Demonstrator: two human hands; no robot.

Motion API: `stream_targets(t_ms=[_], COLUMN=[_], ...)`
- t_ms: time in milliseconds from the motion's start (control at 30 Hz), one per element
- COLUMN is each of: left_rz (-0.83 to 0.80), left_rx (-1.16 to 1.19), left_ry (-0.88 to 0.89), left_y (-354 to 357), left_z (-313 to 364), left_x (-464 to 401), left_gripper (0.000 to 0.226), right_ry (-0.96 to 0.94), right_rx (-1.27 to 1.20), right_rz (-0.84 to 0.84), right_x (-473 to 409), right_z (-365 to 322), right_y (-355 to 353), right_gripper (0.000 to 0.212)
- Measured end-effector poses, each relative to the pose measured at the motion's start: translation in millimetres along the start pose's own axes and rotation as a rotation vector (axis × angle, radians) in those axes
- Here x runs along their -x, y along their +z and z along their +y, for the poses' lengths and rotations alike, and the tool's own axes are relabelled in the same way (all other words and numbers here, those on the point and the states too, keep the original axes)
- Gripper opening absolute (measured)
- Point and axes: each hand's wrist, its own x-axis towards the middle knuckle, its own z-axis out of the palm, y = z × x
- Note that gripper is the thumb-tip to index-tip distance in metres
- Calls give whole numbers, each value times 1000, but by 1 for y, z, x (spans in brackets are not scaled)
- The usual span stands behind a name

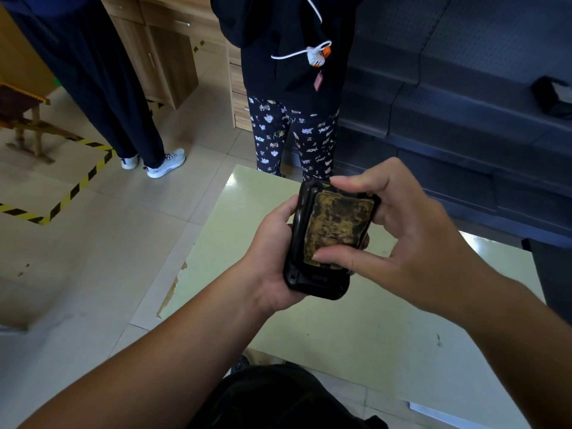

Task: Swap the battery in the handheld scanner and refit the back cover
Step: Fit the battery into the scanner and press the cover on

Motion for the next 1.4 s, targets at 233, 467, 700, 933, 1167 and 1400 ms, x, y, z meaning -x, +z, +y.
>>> stream_targets(t_ms=[233, 467, 700, 933, 1167, 1400], left_rz=[53, 140, 143, 48, -10, 9], left_rx=[-82, -166, -235, -196, -174, -194], left_ry=[-15, 10, 46, 79, 117, 127], left_y=[4, 9, 10, 13, 14, 14], left_z=[0, -4, -5, -7, -9, -11], left_x=[4, 9, 11, 12, 14, 14], left_gripper=[59, 72, 67, 65, 67, 69], right_ry=[55, 138, 221, 208, 147, 131], right_rx=[-123, -73, -79, -91, -67, 86], right_rz=[48, 11, -24, 25, 92, 40], right_x=[5, 12, 17, 13, 11, 19], right_z=[4, 13, 21, 13, 3, 6], right_y=[4, 7, 10, 6, 2, 0], right_gripper=[56, 58, 62, 76, 89, 70])
